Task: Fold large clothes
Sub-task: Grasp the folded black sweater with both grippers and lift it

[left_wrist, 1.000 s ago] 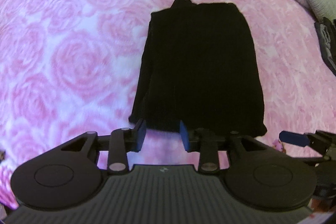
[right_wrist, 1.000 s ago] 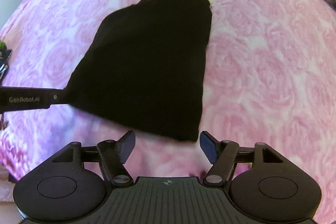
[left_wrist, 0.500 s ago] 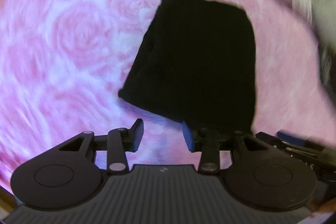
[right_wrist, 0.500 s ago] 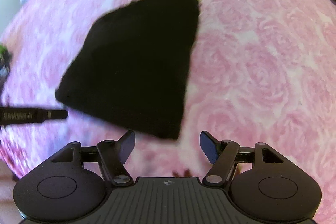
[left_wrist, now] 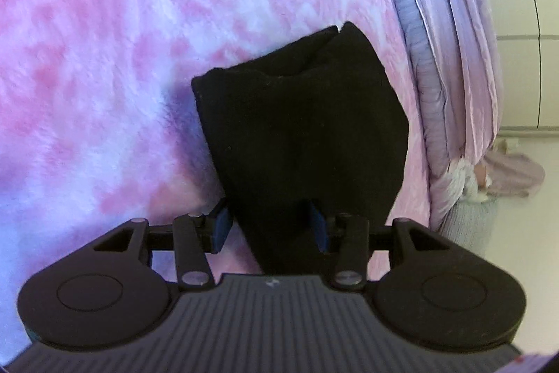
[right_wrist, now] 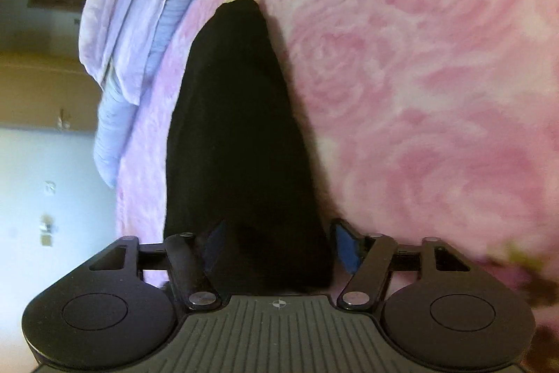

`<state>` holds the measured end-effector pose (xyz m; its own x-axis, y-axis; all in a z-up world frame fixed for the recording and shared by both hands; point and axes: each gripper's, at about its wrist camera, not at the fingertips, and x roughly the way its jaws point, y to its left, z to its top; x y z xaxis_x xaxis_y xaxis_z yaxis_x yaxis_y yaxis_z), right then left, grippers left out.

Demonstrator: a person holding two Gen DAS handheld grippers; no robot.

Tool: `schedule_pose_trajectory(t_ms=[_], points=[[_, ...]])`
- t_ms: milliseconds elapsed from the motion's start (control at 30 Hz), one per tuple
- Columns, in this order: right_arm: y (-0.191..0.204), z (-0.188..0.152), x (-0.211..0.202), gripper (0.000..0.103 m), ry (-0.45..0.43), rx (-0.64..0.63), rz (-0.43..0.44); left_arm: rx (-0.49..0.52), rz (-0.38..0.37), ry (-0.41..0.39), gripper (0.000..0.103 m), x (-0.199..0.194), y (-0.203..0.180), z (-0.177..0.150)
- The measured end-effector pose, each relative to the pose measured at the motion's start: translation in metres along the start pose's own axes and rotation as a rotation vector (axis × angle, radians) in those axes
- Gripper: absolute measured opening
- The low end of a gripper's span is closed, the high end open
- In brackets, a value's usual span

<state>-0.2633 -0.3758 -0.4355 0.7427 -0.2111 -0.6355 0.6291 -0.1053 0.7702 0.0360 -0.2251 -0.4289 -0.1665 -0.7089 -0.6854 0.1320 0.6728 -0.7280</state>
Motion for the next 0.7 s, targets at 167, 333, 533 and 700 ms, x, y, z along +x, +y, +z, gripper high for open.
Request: schedule_pose_trajectory(t_ms=[167, 333, 533, 700], points=[[-0.003, -0.004, 0.003, 0.017, -0.012, 0.032, 0.012, 0.011, -0.026, -0.004, 0.013, 0.001, -0.003, 0.011], [0.018, -0.051, -0.002, 0.012, 0.03, 0.122, 0.073, 0.157, 0.001, -0.06, 0.011, -0.035, -0.015, 0.038], [0.04, -0.078, 0.038, 0.03, 0.206, 0.114, 0.044, 0.316, 0.101, -0.041, 0.015, -0.039, -0.017, 0.069], [0.032, -0.014, 0.011, 0.066, 0.133, -0.033, -0.045, 0.265, 0.079, -0.031, 0.032, -0.05, 0.0, 0.062]])
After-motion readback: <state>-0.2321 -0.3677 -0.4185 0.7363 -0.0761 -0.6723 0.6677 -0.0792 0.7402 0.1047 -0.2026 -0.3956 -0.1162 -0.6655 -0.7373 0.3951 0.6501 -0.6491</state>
